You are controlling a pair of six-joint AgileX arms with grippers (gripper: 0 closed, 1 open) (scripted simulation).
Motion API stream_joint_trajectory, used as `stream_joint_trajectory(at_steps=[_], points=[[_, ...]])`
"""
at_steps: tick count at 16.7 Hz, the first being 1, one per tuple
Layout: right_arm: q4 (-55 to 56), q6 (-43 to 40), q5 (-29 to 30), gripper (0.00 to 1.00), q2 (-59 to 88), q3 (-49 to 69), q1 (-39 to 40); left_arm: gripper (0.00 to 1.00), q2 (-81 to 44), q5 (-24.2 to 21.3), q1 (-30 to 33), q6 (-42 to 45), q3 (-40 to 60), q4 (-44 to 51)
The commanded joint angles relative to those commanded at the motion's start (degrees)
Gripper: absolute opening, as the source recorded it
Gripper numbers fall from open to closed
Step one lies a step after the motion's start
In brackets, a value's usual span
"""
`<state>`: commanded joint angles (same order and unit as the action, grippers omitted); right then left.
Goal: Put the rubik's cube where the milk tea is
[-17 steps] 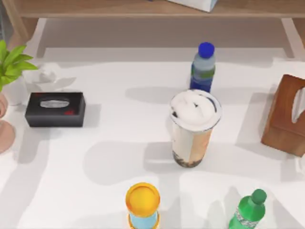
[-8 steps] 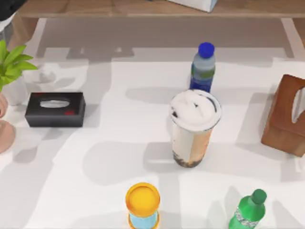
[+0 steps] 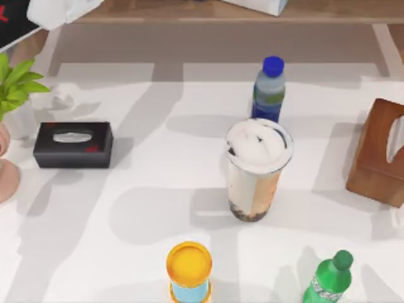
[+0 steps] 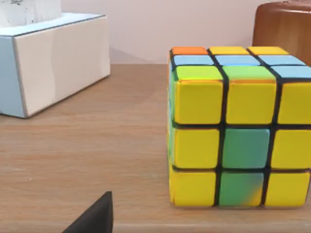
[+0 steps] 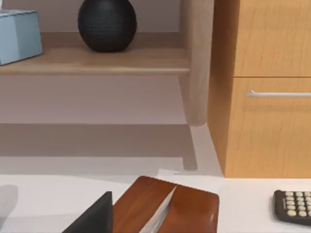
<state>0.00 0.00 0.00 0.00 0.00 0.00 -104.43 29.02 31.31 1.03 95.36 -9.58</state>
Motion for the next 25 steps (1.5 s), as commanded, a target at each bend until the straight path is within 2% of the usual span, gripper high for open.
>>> stream_joint_trajectory(at_steps=[7, 16, 21, 25], points=[[0.0, 0.0, 0.0, 1.0, 0.0, 0.0, 0.0, 1.0, -0.3, -0.3, -0.4, -0.1, 1.0, 1.0], [0.0, 0.0, 0.0, 1.0, 0.0, 0.0, 0.0, 1.0, -11.5, -3.5, -3.4, 0.0, 16.4, 4.6], [0.0, 0.0, 0.0, 1.0, 0.0, 0.0, 0.0, 1.0, -13.0, -3.8, -3.6, -0.1, 17.9, 5.0], [0.0, 0.0, 0.0, 1.0, 0.0, 0.0, 0.0, 0.7, -13.0, -3.8, -3.6, -0.1, 17.9, 5.0]])
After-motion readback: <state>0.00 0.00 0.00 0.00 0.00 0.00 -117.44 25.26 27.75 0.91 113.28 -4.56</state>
